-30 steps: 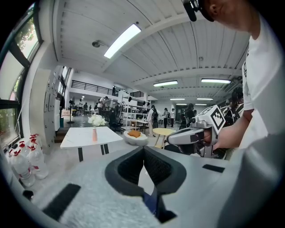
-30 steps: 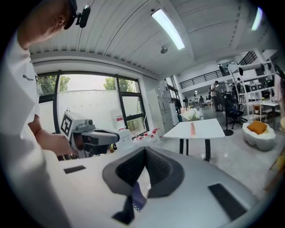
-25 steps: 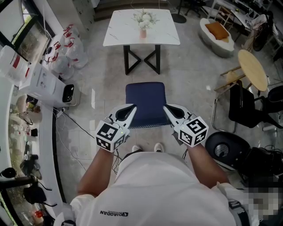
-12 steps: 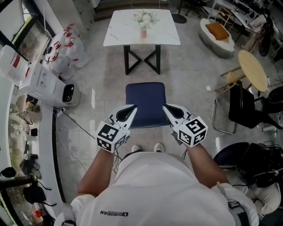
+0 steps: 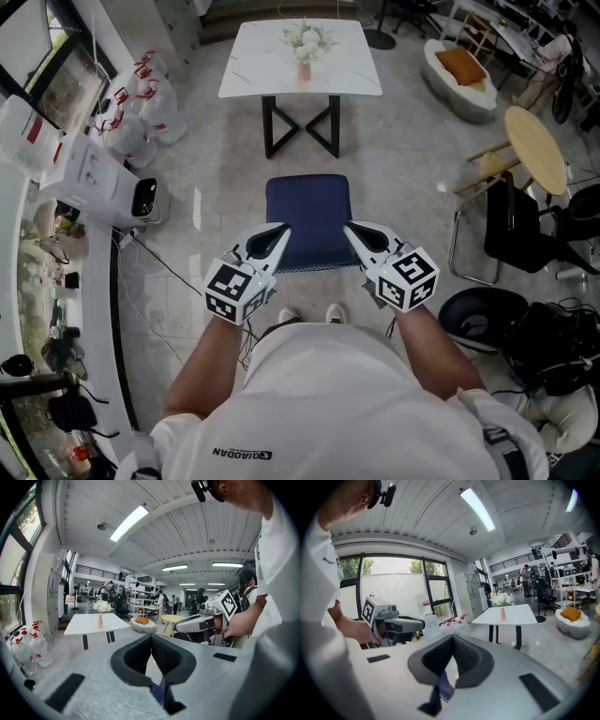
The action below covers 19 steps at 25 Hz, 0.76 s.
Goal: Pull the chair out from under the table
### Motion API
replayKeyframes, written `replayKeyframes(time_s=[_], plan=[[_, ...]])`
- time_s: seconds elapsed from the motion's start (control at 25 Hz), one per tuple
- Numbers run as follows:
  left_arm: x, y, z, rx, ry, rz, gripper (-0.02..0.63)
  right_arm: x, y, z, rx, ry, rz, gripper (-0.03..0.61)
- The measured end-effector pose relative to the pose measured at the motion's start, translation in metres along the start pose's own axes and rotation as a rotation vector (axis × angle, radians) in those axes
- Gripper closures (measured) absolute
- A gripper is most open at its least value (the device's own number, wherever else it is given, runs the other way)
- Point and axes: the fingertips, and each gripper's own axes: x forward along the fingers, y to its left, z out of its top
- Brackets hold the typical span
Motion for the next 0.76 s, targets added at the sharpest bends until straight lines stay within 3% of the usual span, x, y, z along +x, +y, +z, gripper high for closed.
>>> replayKeyframes(time_s=[0.76], plan=[[-0.0031,-0.0047,0.0037,0.013,0.0,0.002,0.604,-0.0023,0.0013,0.0018,-0.008,0.0,0.01,0.574]])
